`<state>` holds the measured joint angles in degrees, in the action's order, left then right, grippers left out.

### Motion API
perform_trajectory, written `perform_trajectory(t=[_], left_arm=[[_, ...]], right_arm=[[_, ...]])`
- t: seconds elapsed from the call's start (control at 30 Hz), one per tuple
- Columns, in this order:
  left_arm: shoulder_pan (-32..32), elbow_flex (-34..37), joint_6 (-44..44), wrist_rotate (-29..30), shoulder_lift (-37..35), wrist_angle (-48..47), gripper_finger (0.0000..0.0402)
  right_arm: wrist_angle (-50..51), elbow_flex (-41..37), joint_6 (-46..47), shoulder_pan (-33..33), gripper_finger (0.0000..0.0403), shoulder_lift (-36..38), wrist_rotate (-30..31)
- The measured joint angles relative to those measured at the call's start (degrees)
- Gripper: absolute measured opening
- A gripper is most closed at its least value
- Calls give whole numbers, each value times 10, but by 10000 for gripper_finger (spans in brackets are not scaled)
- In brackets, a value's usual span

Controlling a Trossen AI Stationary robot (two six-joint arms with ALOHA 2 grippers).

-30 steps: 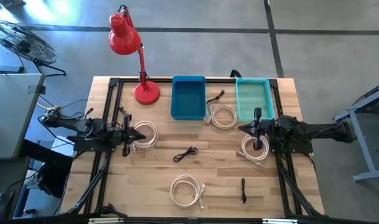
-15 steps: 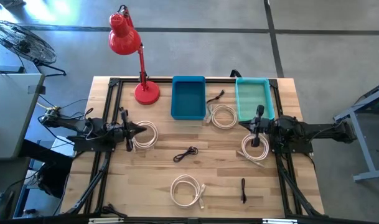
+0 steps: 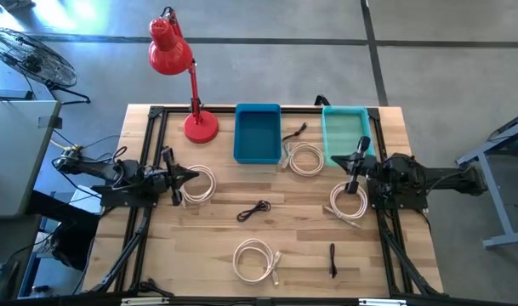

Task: Pick & Place USB Port
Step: Put the brown HDMI cable in the blue bin

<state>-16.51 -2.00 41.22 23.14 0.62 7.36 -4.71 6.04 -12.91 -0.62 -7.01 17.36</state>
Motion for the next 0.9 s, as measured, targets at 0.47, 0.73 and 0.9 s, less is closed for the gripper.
perform_trajectory(t=[0.47,0.73,0.9], left_arm=[[0,0,1,15,0,-2,66],[0,0,6,35,0,-2,72],[0,0,6,35,0,-10,72]], right_arm=[[156,197,-11,0,0,-154,3],[208,319,-20,0,43,-275,10],[208,382,-38,0,77,-343,13]])
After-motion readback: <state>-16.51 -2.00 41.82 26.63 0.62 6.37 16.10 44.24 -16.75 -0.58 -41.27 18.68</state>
